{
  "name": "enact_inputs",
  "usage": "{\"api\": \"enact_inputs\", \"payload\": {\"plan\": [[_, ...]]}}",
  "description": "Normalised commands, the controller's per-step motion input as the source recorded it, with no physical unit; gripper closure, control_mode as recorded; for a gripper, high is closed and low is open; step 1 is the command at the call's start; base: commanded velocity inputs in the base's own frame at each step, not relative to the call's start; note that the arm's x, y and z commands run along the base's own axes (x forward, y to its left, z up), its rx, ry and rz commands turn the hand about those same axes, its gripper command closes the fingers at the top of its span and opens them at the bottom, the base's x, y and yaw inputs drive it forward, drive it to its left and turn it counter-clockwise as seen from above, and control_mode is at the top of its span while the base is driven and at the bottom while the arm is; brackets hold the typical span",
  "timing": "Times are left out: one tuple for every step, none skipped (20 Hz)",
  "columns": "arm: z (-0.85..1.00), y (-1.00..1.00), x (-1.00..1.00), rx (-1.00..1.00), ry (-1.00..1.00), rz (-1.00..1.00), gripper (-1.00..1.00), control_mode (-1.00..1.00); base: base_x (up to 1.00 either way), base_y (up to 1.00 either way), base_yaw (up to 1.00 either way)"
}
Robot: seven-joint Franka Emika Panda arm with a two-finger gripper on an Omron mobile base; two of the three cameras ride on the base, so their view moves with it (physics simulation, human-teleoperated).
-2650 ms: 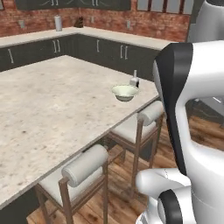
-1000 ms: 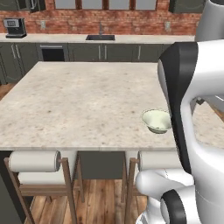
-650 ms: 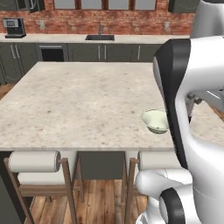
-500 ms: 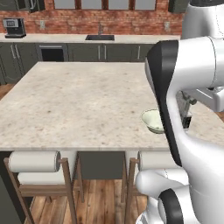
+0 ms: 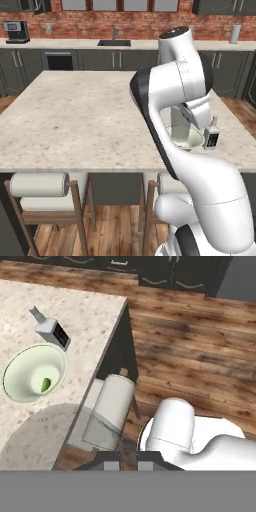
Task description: There is a bowl on the dining counter. Grab a lemon wedge from the fridge and place it in the bowl. Then get the liquor bottle and glass cup from the cabinet and place them next to the bowl.
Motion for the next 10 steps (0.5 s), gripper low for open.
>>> {"api": "enact_inputs", "payload": {"plan": [[-0.43,0.00,0.99,0.00,0.00,-0.29,1.00,-1.00,0.00,0.00,0.00],[-0.47,0.00,1.00,0.00,0.00,-0.27,1.00,-1.00,0.00,0.00,0.00],[-0.49,0.00,1.00,0.00,0.00,-0.27,1.00,-1.00,0.00,0.00,0.00],[-0.51,0.00,0.97,0.00,0.00,-0.25,1.00,-1.00,0.00,0.00,0.00],[-0.52,0.00,0.89,0.00,0.00,-0.22,1.00,-1.00,0.00,0.00,0.00],[-0.53,0.00,0.84,0.00,0.00,-0.20,1.00,-1.00,0.00,0.00,0.00],[-0.51,0.00,0.74,0.00,0.00,-0.18,1.00,-1.00,0.00,0.00,0.00],[-0.54,0.00,0.75,0.00,0.01,-0.15,1.00,-1.00,0.00,0.00,0.00],[-0.56,0.00,0.74,0.00,0.01,-0.13,1.00,-1.00,0.00,0.00,0.00],[-0.56,0.00,0.76,0.00,0.00,-0.10,1.00,-1.00,0.00,0.00,0.00]]}}
